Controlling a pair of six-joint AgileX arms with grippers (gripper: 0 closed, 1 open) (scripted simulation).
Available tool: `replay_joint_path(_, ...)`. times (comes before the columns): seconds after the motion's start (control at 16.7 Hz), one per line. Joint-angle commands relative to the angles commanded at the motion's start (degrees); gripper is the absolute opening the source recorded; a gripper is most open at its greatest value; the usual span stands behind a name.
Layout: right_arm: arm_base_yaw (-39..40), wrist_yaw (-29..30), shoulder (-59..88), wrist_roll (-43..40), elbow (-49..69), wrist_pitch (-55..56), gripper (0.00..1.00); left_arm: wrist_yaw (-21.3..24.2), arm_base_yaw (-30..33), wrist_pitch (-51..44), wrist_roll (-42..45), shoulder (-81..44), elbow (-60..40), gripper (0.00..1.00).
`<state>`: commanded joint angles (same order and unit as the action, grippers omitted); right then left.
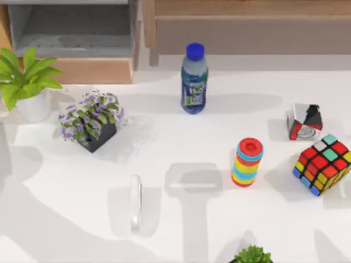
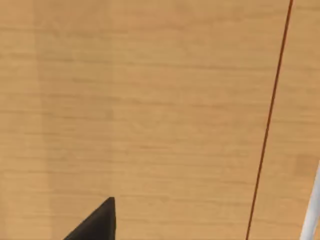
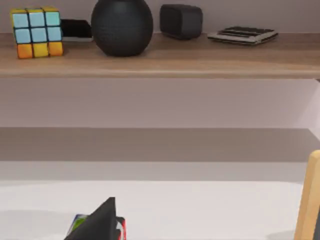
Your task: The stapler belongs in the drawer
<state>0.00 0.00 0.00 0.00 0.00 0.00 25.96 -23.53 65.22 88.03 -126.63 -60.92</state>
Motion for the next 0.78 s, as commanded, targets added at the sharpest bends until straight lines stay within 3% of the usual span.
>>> replay_joint_path(0.78,0.0,0.0,0.0,0.0,0.0,0.0,1.00,-0.3,0.5,-0.1,2.7,-5.9,-6.1,1.00)
